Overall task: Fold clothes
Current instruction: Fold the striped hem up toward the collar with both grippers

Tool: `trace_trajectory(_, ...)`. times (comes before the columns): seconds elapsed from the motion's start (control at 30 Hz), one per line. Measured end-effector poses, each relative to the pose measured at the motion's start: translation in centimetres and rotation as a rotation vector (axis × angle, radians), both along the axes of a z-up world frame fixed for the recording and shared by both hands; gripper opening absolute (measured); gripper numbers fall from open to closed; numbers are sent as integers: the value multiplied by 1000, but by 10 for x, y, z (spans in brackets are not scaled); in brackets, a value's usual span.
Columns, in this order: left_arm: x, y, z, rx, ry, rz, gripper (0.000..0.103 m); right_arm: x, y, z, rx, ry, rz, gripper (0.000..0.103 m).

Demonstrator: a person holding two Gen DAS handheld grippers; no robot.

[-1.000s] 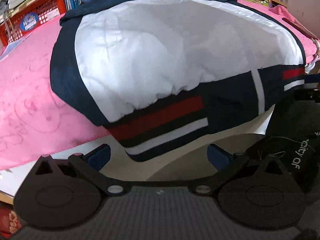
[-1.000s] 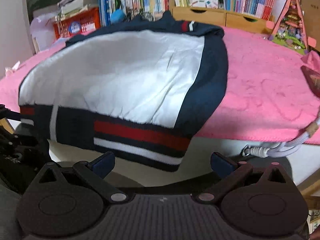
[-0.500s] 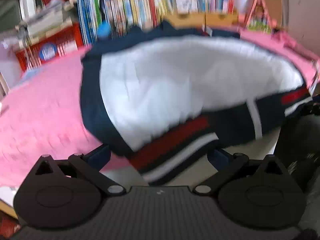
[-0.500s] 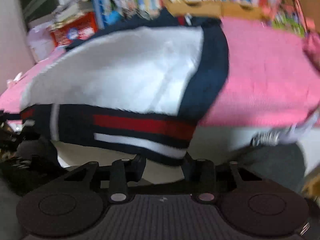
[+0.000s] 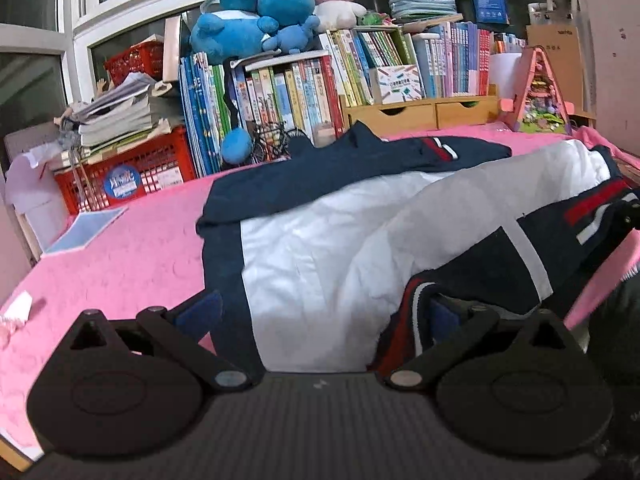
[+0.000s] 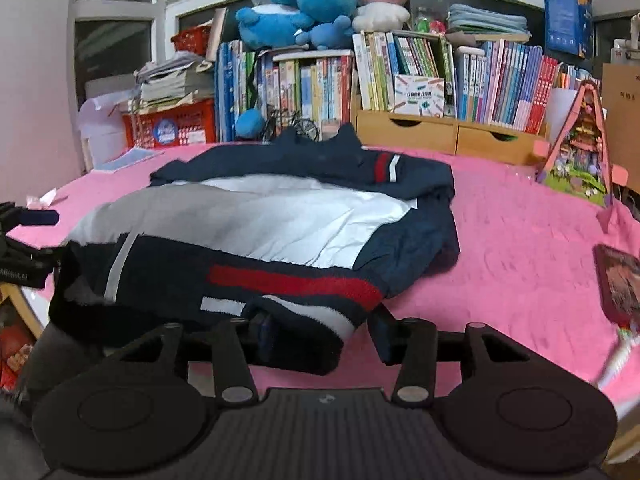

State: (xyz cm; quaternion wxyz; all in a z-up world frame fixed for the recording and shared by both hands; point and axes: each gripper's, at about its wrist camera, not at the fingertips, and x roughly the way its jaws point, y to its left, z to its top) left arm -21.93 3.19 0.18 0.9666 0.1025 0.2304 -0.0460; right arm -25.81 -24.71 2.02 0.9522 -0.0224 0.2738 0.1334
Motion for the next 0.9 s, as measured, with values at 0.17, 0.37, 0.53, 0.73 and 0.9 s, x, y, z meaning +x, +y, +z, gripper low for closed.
trace_trajectory(0.17, 31, 4, 18, 30, -59, -2, 103, 45, 6, 14, 52, -26, -14, 49)
trace_trajectory(0.37, 99, 11, 14, -16, 1, 1, 103, 117, 19, 27, 82, -17, -34, 61)
trace_trajectory(0.53, 139, 21, 13, -53, 14, 31, 103, 180, 37, 17, 92, 51, -37, 68)
trace_trajectory(0.73, 146, 46, 30, -83, -6, 37, 103, 241, 49, -18, 45, 156, -89, 70)
trace_trajectory(0.9, 123, 68, 49, -173, -61, 73, 103, 254, 48, -33, 62, 149, -100, 83)
